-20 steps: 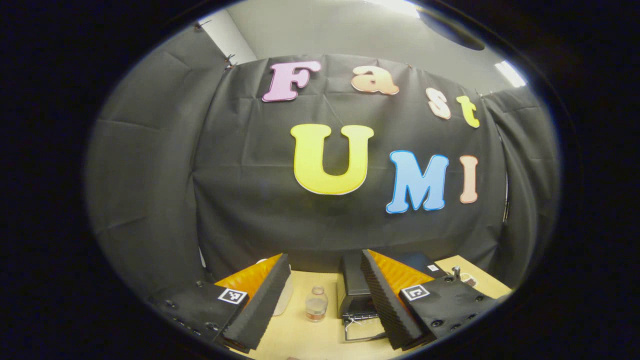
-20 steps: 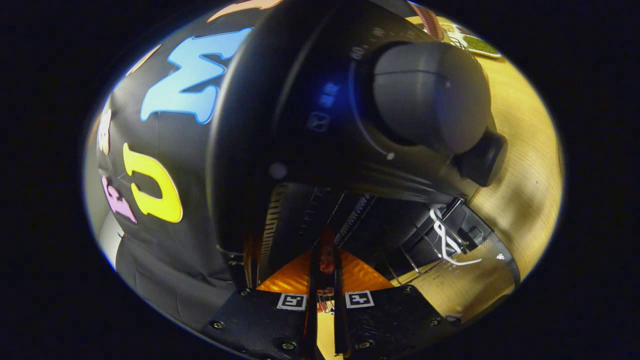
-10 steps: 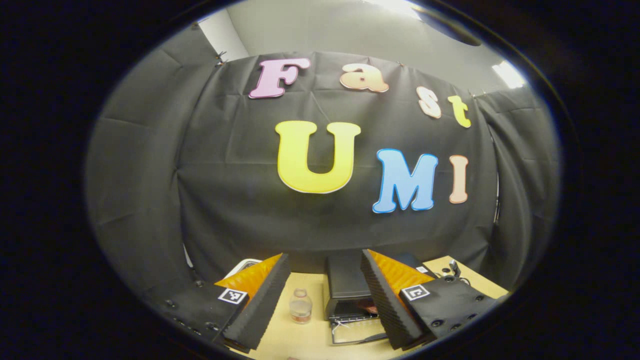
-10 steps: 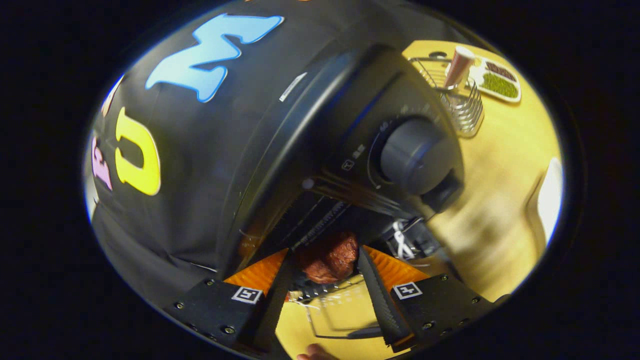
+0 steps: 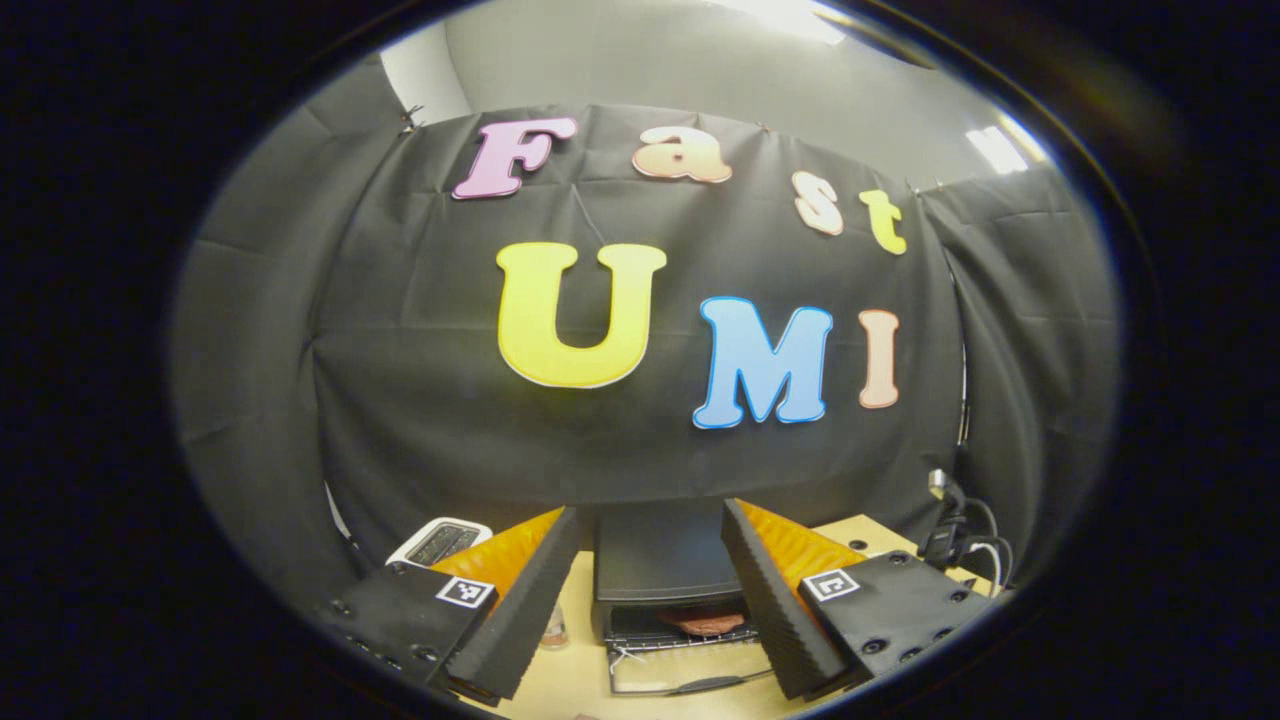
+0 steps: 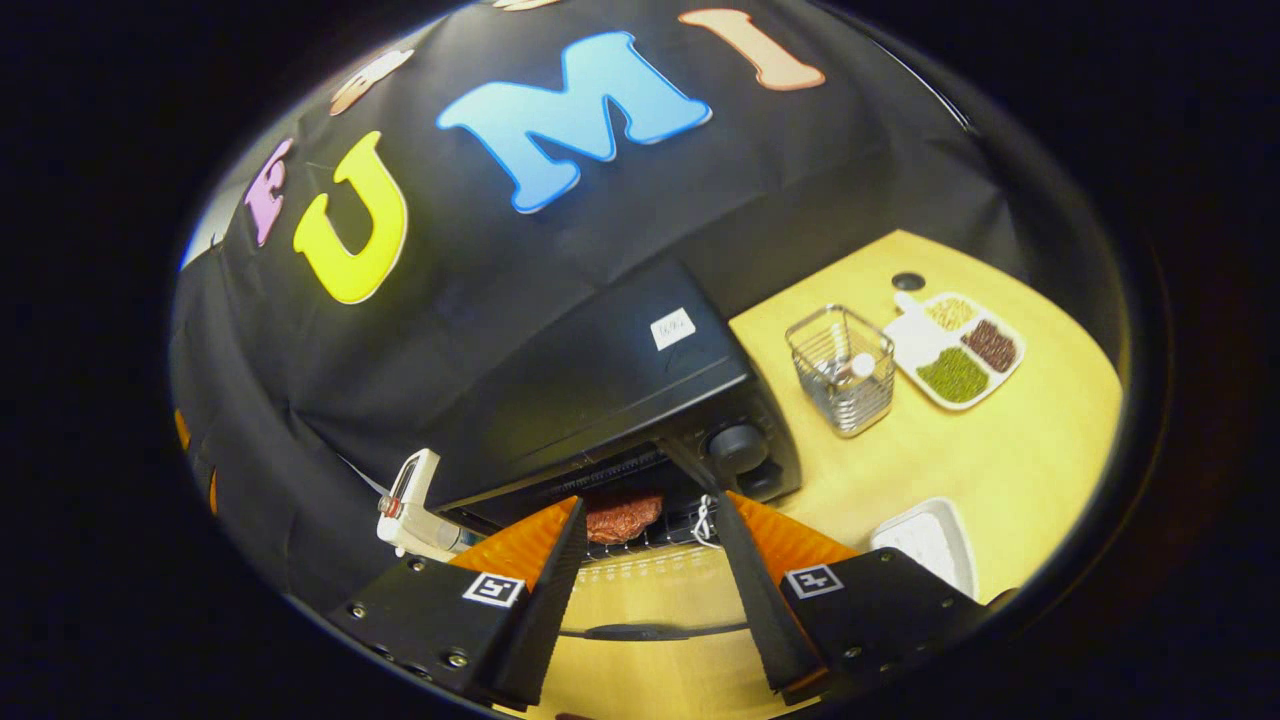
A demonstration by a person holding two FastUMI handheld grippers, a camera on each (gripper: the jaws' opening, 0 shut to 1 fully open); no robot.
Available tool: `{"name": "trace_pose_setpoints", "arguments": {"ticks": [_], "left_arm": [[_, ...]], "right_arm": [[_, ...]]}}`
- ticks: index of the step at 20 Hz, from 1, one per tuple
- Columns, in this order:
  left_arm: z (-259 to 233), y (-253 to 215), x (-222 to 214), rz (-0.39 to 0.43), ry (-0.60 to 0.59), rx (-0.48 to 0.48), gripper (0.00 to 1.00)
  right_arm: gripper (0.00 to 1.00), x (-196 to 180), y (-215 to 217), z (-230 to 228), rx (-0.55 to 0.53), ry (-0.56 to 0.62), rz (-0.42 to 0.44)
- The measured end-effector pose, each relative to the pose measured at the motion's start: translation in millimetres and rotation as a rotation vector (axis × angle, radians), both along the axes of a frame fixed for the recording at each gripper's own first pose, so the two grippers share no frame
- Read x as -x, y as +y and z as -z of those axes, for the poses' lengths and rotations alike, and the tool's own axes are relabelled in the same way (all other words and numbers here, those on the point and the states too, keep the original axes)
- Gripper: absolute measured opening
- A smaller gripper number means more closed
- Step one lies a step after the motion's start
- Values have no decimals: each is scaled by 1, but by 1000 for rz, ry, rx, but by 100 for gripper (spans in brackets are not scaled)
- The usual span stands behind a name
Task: Open the electric oven with the left hand, put the food in, and close the electric oven.
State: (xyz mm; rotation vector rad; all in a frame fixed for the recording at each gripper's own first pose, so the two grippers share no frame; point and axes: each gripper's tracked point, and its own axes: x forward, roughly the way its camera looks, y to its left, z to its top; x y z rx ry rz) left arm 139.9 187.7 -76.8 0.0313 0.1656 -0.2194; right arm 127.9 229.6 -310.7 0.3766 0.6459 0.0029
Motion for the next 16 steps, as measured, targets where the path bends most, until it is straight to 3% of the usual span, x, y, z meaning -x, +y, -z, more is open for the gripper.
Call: {"name": "trace_pose_setpoints", "arguments": {"ticks": [4,7,11,12,15,16], "left_arm": [[2,-32,6,19,-6,-18,100],[3,-60,11,42,-13,-22,96],[-5,-83,22,39,-43,-26,100],[-7,-88,25,41,-52,-27,96],[-9,-101,31,41,-67,-27,100],[-7,-105,33,39,-65,-25,100]], "right_arm": [[80,23,-24,-53,96,-100,-1],[80,36,-38,-103,188,-220,-30],[80,49,-55,-178,323,-409,-38],[80,53,-58,-195,354,-455,-36],[79,62,-61,-231,388,-535,-37],[89,66,-63,-239,388,-551,-41]]}}
